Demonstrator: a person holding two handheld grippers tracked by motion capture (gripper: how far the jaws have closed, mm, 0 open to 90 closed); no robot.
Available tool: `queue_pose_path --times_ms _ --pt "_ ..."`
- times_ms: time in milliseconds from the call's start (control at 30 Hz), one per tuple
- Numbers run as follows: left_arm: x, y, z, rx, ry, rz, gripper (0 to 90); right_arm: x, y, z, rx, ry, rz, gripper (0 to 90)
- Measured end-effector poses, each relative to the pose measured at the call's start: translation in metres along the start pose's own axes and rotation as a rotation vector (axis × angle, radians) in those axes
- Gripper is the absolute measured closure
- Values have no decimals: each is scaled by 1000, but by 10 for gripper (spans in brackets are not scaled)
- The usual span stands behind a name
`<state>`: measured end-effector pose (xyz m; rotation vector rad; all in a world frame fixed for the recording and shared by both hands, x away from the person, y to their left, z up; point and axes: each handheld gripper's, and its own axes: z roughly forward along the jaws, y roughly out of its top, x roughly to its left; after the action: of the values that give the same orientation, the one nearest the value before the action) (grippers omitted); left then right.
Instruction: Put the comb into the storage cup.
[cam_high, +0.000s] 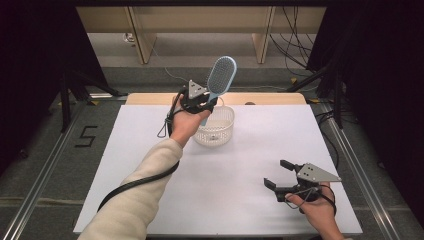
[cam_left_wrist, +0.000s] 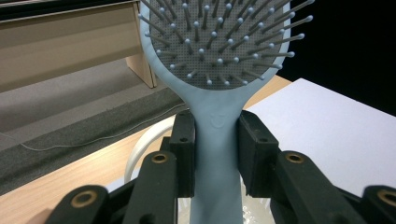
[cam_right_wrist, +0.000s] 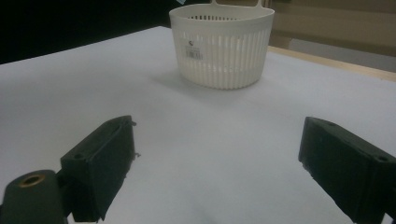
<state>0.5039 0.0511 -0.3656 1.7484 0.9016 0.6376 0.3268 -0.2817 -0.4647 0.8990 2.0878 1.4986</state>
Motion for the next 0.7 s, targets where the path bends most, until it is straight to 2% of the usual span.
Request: queue_pose_path --times_ms 700 --pt "3 -2 5 6 -8 10 695 0 0 0 2 0 0 116"
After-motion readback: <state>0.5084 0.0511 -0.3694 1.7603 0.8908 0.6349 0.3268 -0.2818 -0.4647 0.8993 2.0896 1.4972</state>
